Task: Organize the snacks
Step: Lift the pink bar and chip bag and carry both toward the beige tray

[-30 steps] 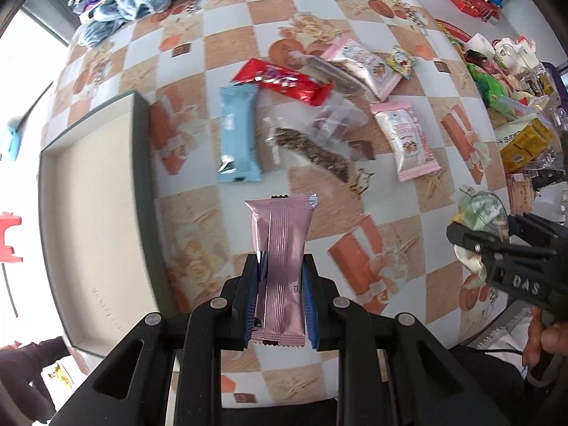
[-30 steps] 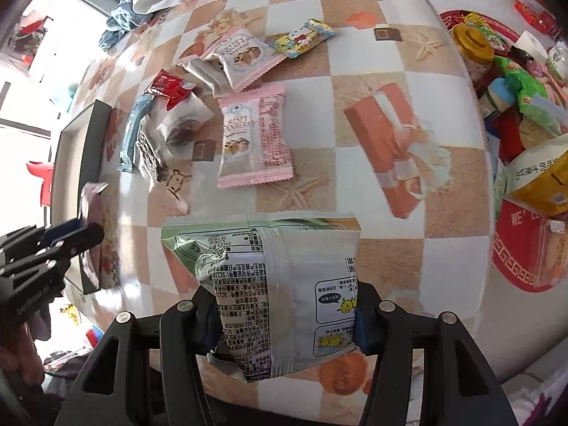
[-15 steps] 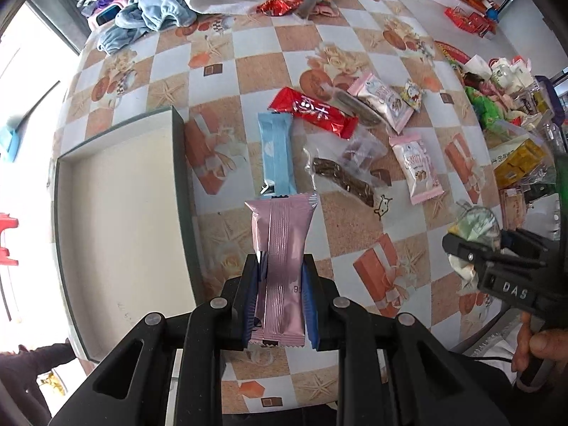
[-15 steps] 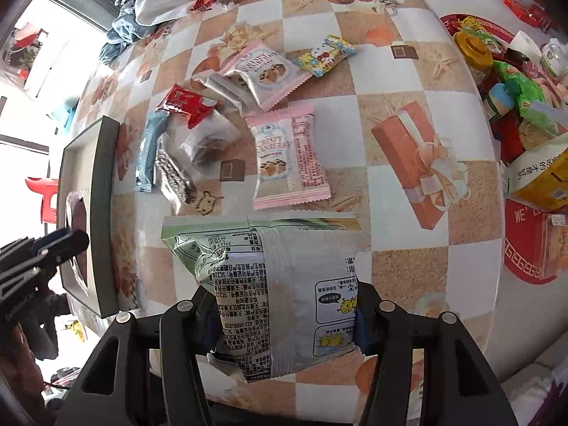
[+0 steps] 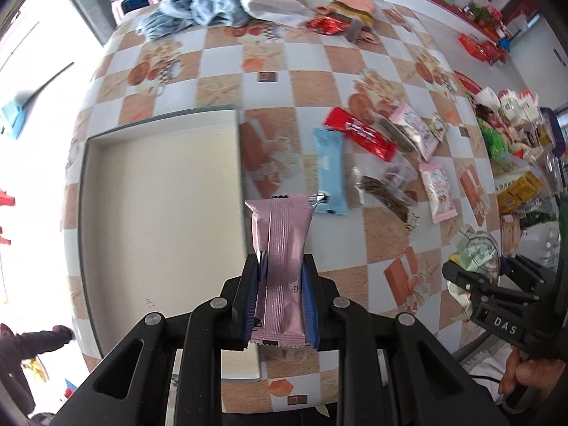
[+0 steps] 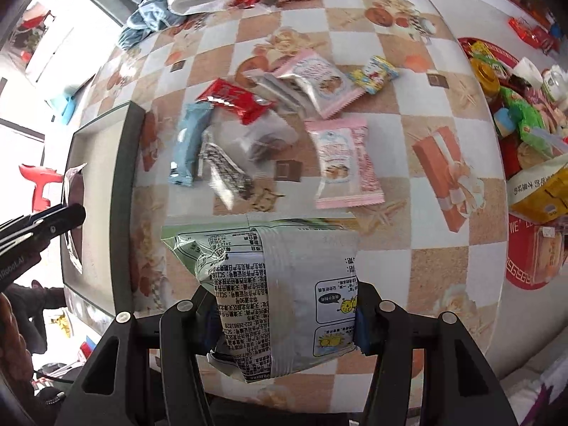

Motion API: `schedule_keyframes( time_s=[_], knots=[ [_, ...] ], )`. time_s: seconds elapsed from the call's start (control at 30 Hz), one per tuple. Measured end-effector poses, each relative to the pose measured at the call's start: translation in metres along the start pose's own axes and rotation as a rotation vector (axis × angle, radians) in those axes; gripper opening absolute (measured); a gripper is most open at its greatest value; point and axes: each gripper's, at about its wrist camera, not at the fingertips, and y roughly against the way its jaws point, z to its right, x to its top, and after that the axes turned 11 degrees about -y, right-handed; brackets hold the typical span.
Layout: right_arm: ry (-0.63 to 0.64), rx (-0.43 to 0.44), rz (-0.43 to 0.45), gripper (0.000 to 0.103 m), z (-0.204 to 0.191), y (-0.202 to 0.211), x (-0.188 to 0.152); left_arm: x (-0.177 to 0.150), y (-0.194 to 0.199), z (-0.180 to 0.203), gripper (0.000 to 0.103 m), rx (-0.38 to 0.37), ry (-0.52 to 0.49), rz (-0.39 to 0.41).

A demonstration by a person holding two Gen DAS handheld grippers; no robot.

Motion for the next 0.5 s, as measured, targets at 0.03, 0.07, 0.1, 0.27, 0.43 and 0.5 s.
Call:
schedule_keyframes(
  time_s=[0.03,0.07,0.1,0.27,0.43,0.5],
  knots=[
    [0.004,-0.002,0.000,0.057,-0.004,0.000,0.000,-0.002,0.001,-0.006,0.025,-0.001,0.012,0.001],
    [0.010,-0.004,0.000,0.057,-0.008,0.000,-0.001,-0.003,0.001,-0.011,0.025,0.000,0.021,0.001],
    [0.017,-0.008,0.000,0.057,-0.014,0.000,-0.002,-0.004,0.001,-0.015,0.025,0.001,0.028,0.001],
    [0.061,-0.022,0.000,0.058,-0.038,0.000,-0.005,-0.012,0.001,-0.036,0.025,0.010,0.061,-0.003],
    [0.112,-0.033,0.002,0.057,-0.065,0.000,-0.008,-0.018,0.002,-0.053,0.025,0.012,0.080,-0.002],
    [0.128,-0.034,0.003,0.057,-0.076,-0.001,-0.009,-0.022,0.002,-0.060,0.025,0.015,0.085,-0.004]
  ],
)
